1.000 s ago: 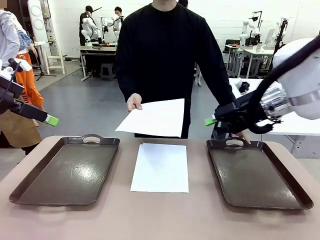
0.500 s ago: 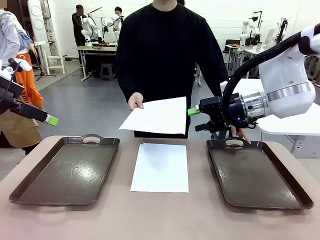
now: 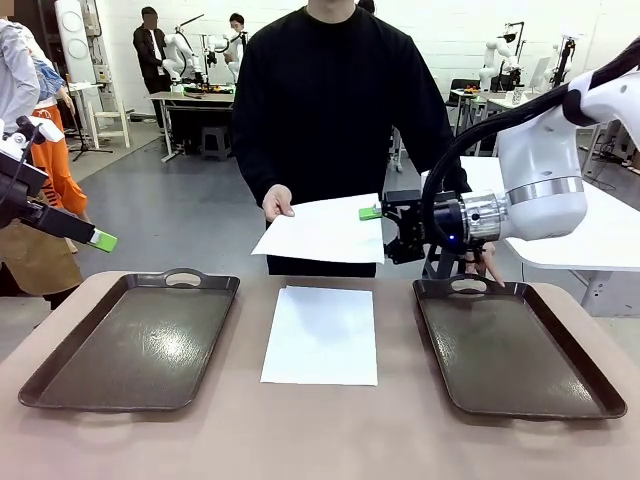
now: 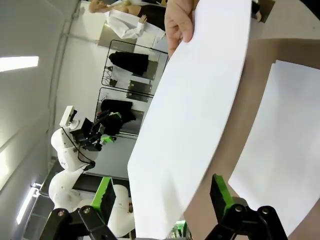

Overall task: Sort the A4 documents.
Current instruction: Receive the A4 Paper.

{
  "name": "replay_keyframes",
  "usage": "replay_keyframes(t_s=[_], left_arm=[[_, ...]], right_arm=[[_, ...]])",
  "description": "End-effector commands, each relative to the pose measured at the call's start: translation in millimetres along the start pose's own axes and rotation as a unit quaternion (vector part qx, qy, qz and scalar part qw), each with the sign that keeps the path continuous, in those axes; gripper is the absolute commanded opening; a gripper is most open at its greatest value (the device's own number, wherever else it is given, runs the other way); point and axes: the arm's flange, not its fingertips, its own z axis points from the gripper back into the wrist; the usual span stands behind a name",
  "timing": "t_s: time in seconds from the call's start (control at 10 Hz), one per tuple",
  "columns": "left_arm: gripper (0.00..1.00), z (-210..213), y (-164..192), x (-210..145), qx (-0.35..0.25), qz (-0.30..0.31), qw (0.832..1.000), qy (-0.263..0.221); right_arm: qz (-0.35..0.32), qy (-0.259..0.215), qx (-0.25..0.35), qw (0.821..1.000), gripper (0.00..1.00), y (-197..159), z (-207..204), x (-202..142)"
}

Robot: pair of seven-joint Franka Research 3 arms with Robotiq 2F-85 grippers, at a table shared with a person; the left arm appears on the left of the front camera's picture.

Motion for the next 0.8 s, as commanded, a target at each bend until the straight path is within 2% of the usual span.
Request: replay_keyframes(t_s=[0.0,0.2,0.3,0.4,0.5,0.6,0.7], left_arm=[[1.00,-0.2,1.9,-0.7,-0.003,0.000,1.000,-0.004],[1.00,-0.2,1.9,-0.7,-0.003,0.000,1.000,-0.004],[1.00,-0.2,1.9,-0.7,-0.003,0.000,1.000,-0.004],[1.00,-0.2,1.9,-0.7,-0.003,0.000,1.000,-0.004],[1.00,-0.2,1.9,-0.7,-0.003,0.000,1.000,-0.004],[1.00,-0.2,1.9,-0.7,-0.003,0.000,1.000,-0.004],[1.00,-0.2,1.9,-0.7,-0.003,0.000,1.000,-0.004]], right_arm=[[-0.016,-0.010,0.011,1.000,1.00,0.6,-6.3,9.9],[-0.019,-0.020,0.003,1.000,1.00,-1.0,-6.5,11.3],[-0.023,-0.027,0.002,0.999,0.87,-3.5,-6.7,11.9],[-0.028,-0.020,0.009,0.999,0.81,-6.4,-8.3,13.3],[-0.031,-0.016,0.010,0.999,0.68,-7.6,-10.1,14.6],[-0.033,-0.013,0.012,0.999,0.62,-8.6,-12.0,15.6],[-0.033,-0.012,0.015,0.999,0.48,-8.3,-13.8,17.4]])
